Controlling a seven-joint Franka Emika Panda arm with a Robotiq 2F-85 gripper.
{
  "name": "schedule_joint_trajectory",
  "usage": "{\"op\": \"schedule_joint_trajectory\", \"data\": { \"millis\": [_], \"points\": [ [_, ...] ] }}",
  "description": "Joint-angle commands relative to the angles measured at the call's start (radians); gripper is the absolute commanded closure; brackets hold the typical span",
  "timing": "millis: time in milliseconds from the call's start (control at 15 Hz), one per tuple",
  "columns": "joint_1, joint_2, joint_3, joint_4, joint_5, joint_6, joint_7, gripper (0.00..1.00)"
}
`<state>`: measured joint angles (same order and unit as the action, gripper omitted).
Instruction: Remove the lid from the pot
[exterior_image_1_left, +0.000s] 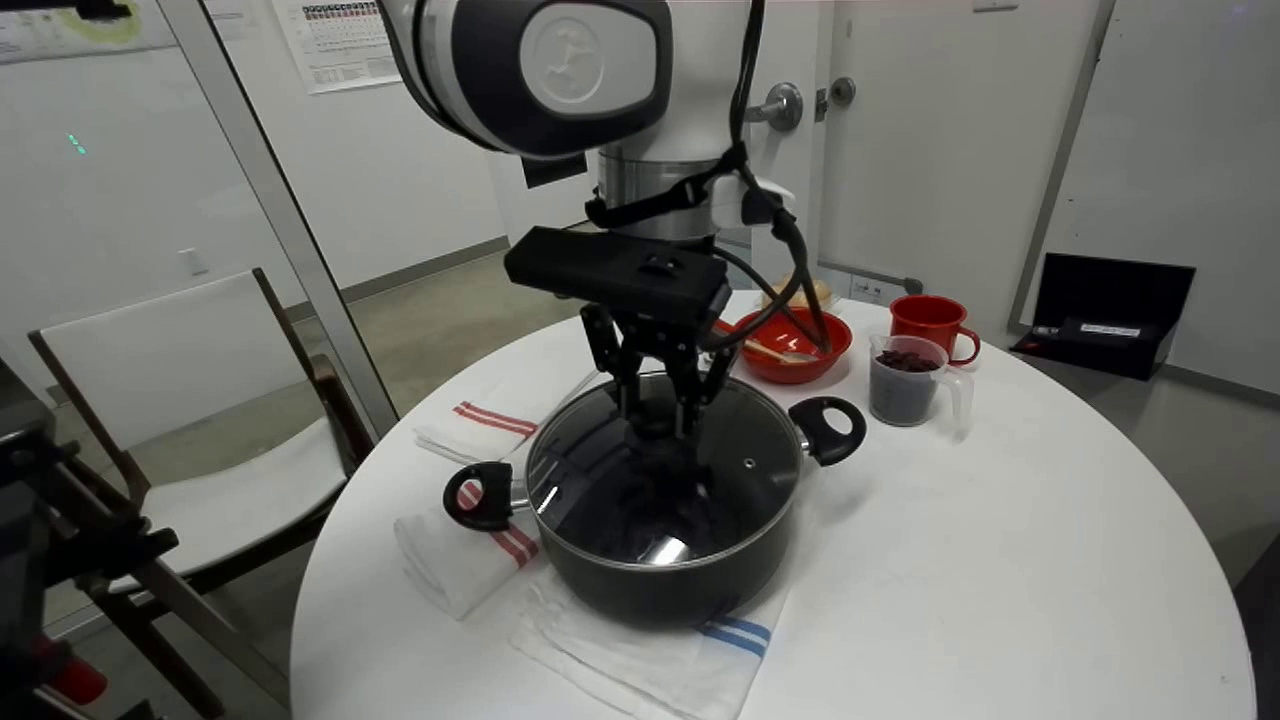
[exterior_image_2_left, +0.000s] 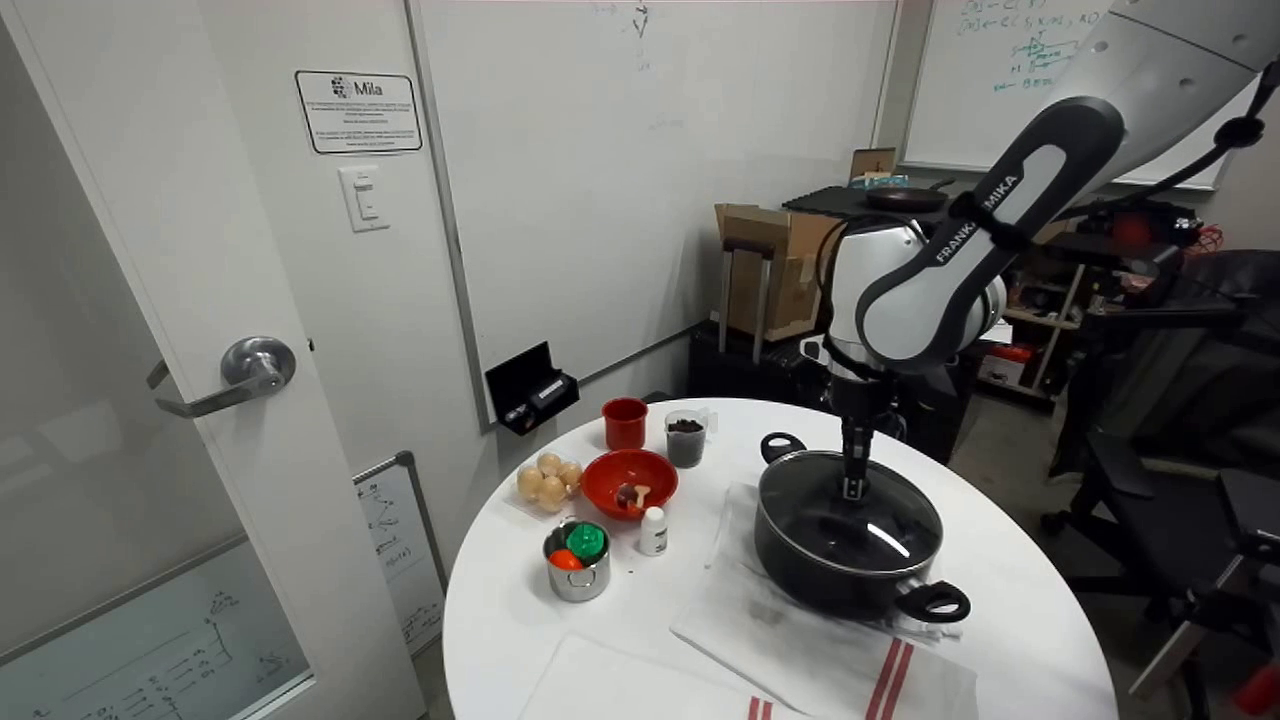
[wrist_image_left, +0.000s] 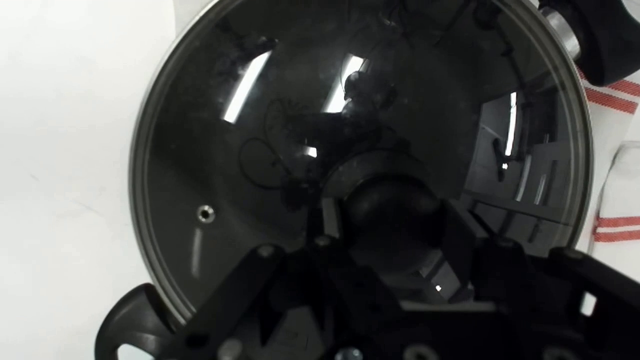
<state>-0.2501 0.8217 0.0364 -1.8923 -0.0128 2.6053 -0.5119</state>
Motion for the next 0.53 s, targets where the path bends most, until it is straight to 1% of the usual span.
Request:
{"op": "schedule_joint_trajectory", "data": {
  "millis": [0,267,467],
  "points": [
    [0.011,-0.095,-0.027,-0.091,-0.046,0.047,0.046,0.75],
    [0.015,-0.159,-0.042,-0.132,-0.087,0.072,0.049,0.75],
    [0.025,-0.198,-0.046,-0.127,-0.123,0.056,0.040,0.75]
  ]
}}
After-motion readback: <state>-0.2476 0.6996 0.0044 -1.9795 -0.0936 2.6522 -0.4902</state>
